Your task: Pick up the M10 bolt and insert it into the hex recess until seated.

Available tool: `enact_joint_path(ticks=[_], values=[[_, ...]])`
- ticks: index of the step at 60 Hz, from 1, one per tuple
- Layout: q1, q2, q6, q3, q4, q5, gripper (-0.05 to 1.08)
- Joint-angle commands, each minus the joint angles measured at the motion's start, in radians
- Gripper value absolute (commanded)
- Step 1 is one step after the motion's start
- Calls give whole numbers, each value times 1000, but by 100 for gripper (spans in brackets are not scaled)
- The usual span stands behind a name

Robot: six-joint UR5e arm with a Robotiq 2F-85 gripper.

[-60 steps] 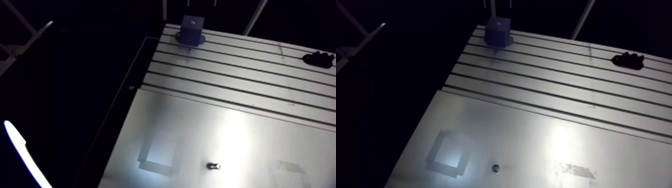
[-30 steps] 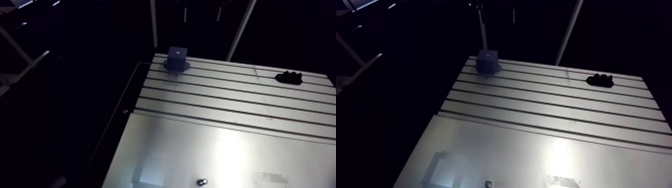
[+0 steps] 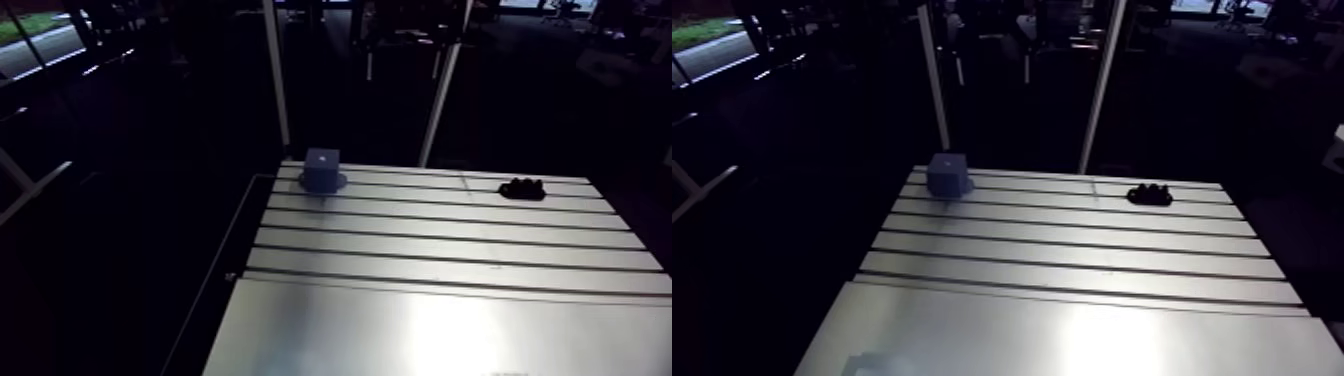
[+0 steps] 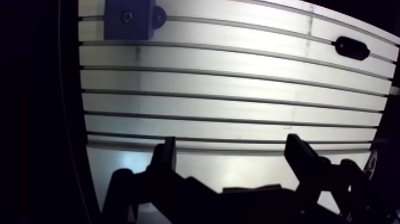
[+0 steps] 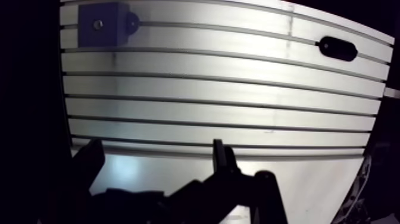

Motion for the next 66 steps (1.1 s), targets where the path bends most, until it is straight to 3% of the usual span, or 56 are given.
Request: enact_joint_path(ticks=[1, 7, 22, 47, 57, 66], values=[[-155, -247, -68, 95, 106, 14, 1], [-155, -248, -67, 90, 121, 25, 1], [-156, -249, -68, 91, 127, 22, 1], [-151, -225, -68, 28, 179, 33, 1], [-151, -220, -68, 22, 191, 45, 1], [-151, -220, -68, 28, 190, 44, 1]])
